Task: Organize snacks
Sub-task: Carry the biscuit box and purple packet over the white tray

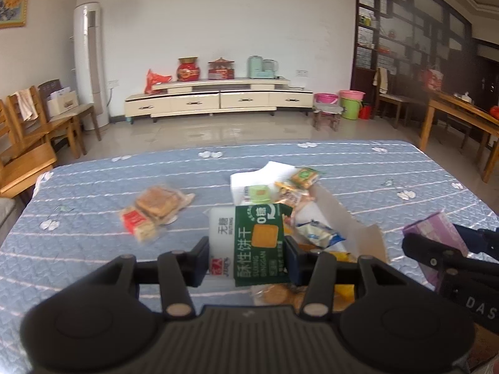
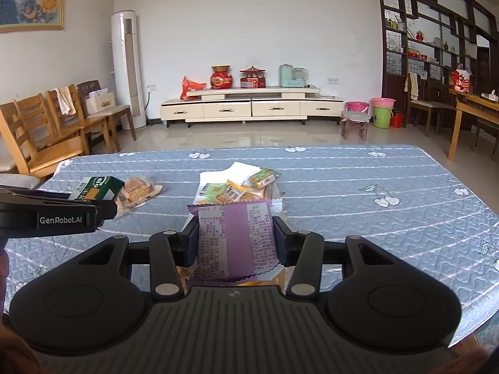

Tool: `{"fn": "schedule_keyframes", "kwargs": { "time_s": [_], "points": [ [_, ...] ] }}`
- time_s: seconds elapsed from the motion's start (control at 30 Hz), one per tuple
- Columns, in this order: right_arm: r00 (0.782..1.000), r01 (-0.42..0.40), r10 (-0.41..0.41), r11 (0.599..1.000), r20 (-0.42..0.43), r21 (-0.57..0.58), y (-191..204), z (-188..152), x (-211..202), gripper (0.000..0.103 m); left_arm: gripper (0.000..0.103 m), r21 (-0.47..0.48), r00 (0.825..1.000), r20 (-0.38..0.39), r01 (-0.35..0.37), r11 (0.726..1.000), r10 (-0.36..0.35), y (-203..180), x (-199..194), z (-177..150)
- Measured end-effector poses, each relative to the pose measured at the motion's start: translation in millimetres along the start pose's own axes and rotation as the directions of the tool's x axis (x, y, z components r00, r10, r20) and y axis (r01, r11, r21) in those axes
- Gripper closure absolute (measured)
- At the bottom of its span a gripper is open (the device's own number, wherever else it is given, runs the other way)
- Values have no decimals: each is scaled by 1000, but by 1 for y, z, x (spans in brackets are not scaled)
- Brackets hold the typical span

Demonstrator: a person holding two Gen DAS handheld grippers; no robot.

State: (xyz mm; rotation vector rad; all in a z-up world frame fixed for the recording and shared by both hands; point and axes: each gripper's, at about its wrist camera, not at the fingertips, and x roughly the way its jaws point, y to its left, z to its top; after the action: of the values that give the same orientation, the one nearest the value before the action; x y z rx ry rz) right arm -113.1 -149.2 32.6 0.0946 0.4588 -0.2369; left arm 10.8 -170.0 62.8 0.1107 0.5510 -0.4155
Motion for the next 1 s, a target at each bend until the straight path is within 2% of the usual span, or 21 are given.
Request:
{"fn": "schedule_keyframes", "kwargs": {
  "time_s": [0.3,1.0],
  "points": [
    [1000,-9,10,999,-15,35,-9,3,16,44,55,28,999,1,34,999,-34,-23,13,8],
    [999,-31,33,998,-41,55,-20,13,58,44,55,22,999,-46,17,1000,-16,-35,57,16]
  ]
}}
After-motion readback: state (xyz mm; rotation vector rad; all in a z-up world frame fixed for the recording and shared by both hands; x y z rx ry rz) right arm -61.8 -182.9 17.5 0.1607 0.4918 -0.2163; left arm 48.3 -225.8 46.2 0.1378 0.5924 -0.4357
